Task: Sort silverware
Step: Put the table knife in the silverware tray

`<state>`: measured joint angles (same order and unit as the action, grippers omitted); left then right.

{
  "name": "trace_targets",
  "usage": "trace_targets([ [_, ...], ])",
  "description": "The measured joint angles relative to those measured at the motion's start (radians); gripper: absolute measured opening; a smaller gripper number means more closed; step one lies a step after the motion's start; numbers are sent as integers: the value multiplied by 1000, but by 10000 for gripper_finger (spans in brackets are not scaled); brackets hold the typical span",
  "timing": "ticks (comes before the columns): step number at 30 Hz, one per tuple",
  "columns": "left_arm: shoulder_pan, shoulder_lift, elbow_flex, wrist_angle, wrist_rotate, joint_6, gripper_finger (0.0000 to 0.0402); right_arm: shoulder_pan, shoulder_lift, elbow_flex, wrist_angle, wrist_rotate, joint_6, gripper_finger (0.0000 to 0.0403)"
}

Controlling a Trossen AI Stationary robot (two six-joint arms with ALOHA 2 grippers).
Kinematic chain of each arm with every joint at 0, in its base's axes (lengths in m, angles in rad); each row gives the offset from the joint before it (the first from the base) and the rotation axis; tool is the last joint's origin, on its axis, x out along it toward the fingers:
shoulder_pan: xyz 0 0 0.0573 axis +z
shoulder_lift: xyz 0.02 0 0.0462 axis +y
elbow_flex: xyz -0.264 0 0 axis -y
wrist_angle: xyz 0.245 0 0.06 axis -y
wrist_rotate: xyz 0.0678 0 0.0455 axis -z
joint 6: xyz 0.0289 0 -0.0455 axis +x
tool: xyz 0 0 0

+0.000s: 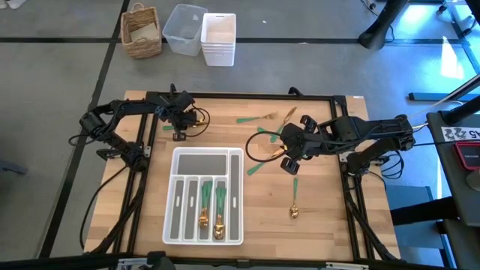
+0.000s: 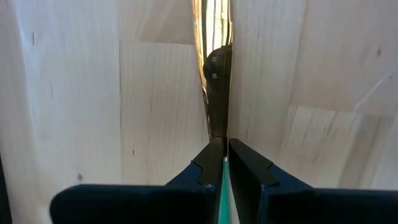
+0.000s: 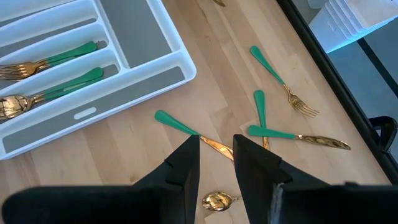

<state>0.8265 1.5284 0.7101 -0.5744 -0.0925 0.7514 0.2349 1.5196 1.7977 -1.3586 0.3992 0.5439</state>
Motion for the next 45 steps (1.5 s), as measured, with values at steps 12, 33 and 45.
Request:
trace_targets([
  [12,-2,1,-2,7,-17,1,122,0,0,0,0,0,-2,99],
  [33,15,-50,-5,44,-26,-87,105,0,-9,0,2,0,-60,99],
  [45,47,-47,-3,50,-11,-99,104,-119,-103,0,-4,25,-165,99],
])
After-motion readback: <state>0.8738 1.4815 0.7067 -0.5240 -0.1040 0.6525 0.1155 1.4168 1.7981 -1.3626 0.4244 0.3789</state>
